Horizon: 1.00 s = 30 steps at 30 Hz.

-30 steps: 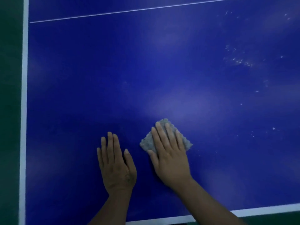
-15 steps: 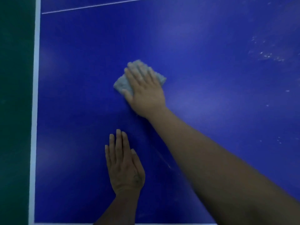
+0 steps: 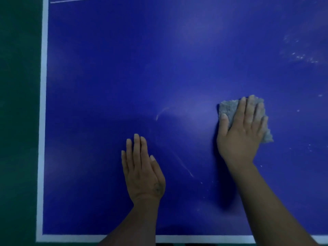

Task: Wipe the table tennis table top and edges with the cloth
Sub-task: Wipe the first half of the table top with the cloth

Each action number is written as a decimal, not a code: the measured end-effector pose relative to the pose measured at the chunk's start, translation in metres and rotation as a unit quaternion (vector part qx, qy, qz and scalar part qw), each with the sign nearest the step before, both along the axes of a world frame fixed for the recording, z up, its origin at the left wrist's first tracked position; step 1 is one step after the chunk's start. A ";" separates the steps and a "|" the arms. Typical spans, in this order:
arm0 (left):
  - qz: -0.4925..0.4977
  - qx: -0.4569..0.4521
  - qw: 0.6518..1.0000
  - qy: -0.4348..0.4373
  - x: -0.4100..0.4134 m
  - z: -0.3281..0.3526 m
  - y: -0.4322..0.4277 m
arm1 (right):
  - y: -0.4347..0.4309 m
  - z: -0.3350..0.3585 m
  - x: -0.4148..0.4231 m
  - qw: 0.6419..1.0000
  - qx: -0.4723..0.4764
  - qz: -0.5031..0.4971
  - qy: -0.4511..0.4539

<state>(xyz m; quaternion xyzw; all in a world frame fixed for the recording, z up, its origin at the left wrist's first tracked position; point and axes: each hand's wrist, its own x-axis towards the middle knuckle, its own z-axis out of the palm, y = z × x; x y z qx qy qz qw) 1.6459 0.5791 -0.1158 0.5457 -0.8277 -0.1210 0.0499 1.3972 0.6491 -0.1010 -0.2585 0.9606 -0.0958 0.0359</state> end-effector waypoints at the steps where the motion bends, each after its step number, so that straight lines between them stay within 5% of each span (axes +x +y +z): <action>1: -0.001 -0.002 1.000 0.002 0.000 0.000 0.000 | -0.012 0.000 0.010 1.000 0.004 -0.006 0.000; 9: -0.013 -0.022 0.999 0.021 0.000 -0.002 0.001 | -0.133 0.000 0.097 0.971 -0.039 0.237 -0.019; 16: 0.021 -0.015 0.992 0.126 0.000 0.005 0.003 | -0.006 -0.001 0.094 0.935 -0.044 0.351 -0.007; 20: 0.018 -0.017 0.990 0.142 -0.002 0.008 0.003 | 0.057 0.011 0.050 0.955 0.018 0.297 0.004; 24: 0.026 0.030 0.982 0.183 0.004 0.013 0.000 | 0.017 0.012 0.018 0.994 0.063 0.076 -0.039; 26: -0.011 0.026 0.992 0.127 0.020 0.012 0.002 | -0.025 0.009 0.023 0.996 0.064 -0.011 -0.056; 30: -0.043 0.000 0.999 0.027 0.052 0.006 0.014 | -0.086 0.008 0.077 0.997 0.046 0.054 -0.030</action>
